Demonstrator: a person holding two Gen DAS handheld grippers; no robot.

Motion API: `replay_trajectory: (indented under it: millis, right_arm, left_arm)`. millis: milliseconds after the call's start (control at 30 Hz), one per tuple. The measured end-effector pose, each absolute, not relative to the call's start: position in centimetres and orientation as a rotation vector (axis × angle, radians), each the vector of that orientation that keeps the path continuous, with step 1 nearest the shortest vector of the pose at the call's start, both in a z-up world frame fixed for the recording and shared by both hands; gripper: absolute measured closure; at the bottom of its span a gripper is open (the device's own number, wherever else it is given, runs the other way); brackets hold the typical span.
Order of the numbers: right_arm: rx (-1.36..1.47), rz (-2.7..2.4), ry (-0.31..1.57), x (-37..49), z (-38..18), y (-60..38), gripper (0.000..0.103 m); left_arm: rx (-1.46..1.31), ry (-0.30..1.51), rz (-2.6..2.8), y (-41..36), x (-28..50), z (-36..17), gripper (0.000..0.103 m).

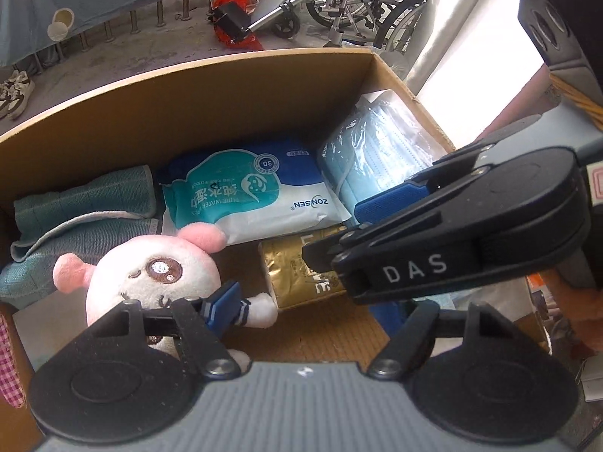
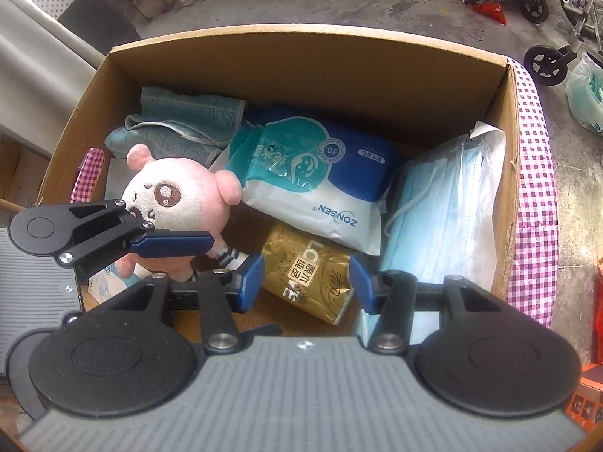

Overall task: Organize soft objects
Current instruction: 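Withdraw the right gripper and move toward the white foam ring, then grasp the white foam ring with the right gripper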

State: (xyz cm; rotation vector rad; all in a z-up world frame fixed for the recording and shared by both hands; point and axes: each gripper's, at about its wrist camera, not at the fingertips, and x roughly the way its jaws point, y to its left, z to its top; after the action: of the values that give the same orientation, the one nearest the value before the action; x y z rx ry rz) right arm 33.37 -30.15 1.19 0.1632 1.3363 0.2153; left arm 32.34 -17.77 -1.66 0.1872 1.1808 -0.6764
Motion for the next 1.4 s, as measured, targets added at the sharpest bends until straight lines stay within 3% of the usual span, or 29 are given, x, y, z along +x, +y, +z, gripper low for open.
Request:
replay_trajectory:
  millis: [267, 433, 633, 767, 933, 1067, 1400]
  right_arm:
    - [0.222, 0.258, 1.174, 30.4, 6.2, -31.1, 0.053]
    - [0.257, 0.320, 0.950, 22.9, 12.7, -32.0, 0.040]
    - [0.399, 0.409, 0.785, 12.3, 16.0, -33.2, 0.037]
    - [0.493, 0.407, 0.746, 7.3, 14.0, -33.6, 0.034]
    - [0.547, 0.272, 0.830, 3.9, 7.9, -33.3, 0.034]
    - [0.504, 0.137, 0.919, 3.2, 3.4, -33.4, 0.035]
    - [0.483, 0.177, 0.905, 5.2, -0.3, -33.5, 0.055]
  left_arm:
    - [0.163, 1.062, -0.654, -14.7, 29.1, 3.1, 0.024]
    - [0.103, 0.939, -0.662, -10.3, 24.3, 7.4, 0.016]
    - [0.057, 0.831, -0.669, -4.4, 17.2, 9.7, 0.011]
    - [0.039, 0.834, -0.618, -2.5, 13.5, 7.8, 0.011]
    - [0.043, 0.929, -0.601, -3.9, 10.7, 1.5, 0.013]
    - [0.110, 0.974, -0.688, -7.5, 9.8, -2.6, 0.021]
    - [0.188, 0.915, -0.751, -12.9, 10.4, -5.9, 0.034]
